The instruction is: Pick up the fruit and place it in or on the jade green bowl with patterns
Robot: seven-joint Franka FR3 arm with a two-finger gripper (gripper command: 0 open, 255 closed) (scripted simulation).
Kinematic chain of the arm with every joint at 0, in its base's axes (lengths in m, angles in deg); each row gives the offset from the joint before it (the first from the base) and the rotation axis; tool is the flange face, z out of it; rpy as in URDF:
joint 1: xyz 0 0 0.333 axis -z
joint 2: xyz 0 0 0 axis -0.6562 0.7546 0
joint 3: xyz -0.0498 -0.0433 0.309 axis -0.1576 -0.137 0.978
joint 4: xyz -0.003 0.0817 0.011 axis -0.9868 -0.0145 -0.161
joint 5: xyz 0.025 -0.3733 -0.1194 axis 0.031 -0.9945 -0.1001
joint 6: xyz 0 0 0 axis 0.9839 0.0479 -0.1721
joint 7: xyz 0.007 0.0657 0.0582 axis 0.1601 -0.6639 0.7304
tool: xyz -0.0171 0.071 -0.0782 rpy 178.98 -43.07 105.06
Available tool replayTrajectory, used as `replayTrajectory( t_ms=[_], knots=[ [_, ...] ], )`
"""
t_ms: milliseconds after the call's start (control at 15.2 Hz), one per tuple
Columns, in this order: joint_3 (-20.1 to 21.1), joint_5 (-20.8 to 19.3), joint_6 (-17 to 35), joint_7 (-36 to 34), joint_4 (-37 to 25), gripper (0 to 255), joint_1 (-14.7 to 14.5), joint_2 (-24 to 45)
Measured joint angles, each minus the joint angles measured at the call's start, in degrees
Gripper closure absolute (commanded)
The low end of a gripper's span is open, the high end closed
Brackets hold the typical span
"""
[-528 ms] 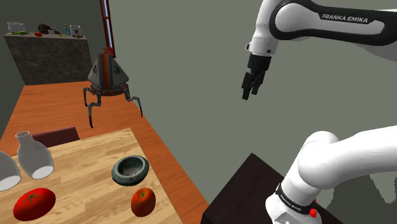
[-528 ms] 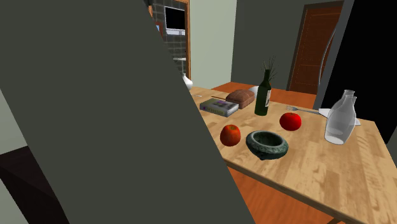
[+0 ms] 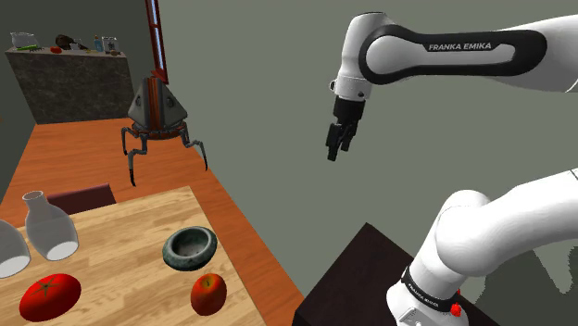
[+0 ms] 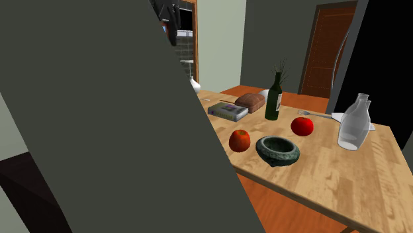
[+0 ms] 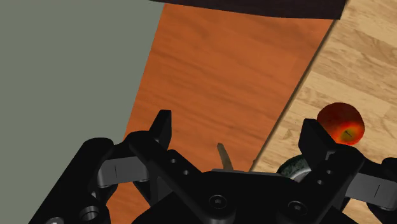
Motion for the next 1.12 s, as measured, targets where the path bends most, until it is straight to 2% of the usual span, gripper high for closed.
replayTrajectory(
  t_ms=[660,1122],
  knots=[
    [5.89,2.37,16.34,-0.63,2.07,0,-4.94,13.95],
    [9.75,1.75,26.20,-1.35,-1.00,0,-7.50,26.67]
  ],
)
